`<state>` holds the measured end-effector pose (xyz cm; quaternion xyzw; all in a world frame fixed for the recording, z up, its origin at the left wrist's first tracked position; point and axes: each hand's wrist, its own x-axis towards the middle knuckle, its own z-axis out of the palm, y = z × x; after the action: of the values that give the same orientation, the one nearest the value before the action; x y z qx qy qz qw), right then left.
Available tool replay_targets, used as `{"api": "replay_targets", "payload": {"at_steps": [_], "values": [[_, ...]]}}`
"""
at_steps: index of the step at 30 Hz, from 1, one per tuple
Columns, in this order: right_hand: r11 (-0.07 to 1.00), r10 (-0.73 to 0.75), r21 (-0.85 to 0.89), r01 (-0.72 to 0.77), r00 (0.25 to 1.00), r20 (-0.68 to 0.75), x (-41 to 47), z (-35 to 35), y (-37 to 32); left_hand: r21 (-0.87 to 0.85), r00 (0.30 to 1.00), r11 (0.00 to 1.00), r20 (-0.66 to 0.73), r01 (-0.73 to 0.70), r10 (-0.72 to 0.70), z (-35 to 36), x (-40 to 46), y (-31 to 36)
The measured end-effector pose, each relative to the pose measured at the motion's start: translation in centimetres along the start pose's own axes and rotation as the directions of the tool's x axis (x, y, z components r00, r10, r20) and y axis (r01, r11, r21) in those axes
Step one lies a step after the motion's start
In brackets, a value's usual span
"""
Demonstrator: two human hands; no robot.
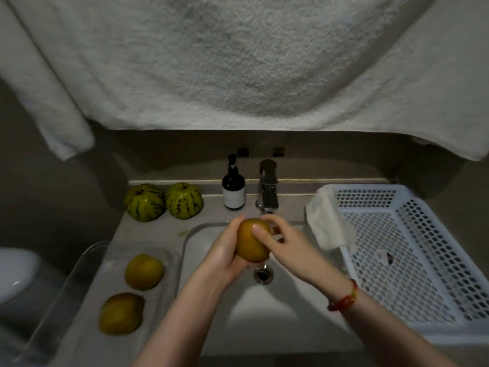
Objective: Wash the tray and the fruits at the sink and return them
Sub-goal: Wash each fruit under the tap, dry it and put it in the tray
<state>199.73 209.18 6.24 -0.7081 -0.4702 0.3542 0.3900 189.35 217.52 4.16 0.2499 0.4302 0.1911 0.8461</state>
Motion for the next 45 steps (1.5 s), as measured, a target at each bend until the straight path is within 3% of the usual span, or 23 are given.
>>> {"api": "replay_targets", "payload": {"at_steps": [6,10,14,19,22,26,28,29,33,36,40,42,45], "values": [[0.997,-0.045,0.075,0.027,0.968,0.247,1.7,7.5,-1.4,0.024,0.972,0.983,-0.144,-0.184,0.186,-6.8,-3.5,1.3],[0.986,-0.156,-0.025,0.166,0.962,0.225,3.2,12.1,-3.3,0.258,0.907,0.916,-0.211,-0.308,0.365,-11.1,-6.7,3.2],[0.937,-0.28,-0.123,0.328,0.911,0.302,3.5,16.0,-5.4,0.467,0.864,0.83,-0.232,-0.305,0.448,-16.1,-11.2,4.8],[0.845,-0.359,-0.221,0.487,0.822,0.442,0.7,20.8,-4.9,0.577,0.87,0.795,-0.277,-0.188,0.407,-20.9,-15.8,3.2],[0.727,-0.41,-0.297,0.618,0.739,0.535,-1.0,22.4,-3.6,0.641,0.879,0.762,-0.31,-0.089,0.363,-22.9,-16.8,1.5],[0.312,-0.616,-0.445,0.839,0.535,0.578,-2.1,23.4,-2.2,0.705,0.893,0.709,-0.322,0.005,0.313,-24.7,-16.2,-0.8],[0.194,-0.648,-0.446,0.874,0.455,0.611,-2.1,23.8,-1.9,0.718,0.889,0.696,-0.333,0.021,0.316,-25.2,-15.5,-1.6],[0.183,-0.645,-0.433,0.882,0.441,0.624,-2.1,24.0,-1.8,0.731,0.886,0.682,-0.33,0.02,0.327,-25.3,-15.2,-1.8],[0.23,-0.562,-0.402,0.886,0.458,0.688,-2.1,24.1,-0.9,0.807,0.885,0.591,-0.269,-0.008,0.379,-24.9,-14.3,-2.6],[0.317,-0.416,-0.343,0.884,0.455,0.787,-1.2,23.8,-1.2,0.806,0.872,0.592,-0.289,-0.001,0.396,-24.7,-13.7,-3.3],[0.495,-0.408,-0.322,0.807,0.543,0.734,1.1,22.8,-2.8,0.802,0.862,0.597,-0.307,0.006,0.404,-25.2,-13.2,-3.6],[0.486,-0.401,-0.373,0.79,0.581,0.709,2.4,22.5,-3.7,0.805,0.866,0.593,-0.317,0.03,0.387,-25.5,-12.9,-3.7],[0.338,-0.299,-0.506,0.794,0.6,0.742,3.8,23.2,-4.3,0.819,0.877,0.571,-0.309,0.049,0.368,-25.2,-12.5,-3.8]]}}
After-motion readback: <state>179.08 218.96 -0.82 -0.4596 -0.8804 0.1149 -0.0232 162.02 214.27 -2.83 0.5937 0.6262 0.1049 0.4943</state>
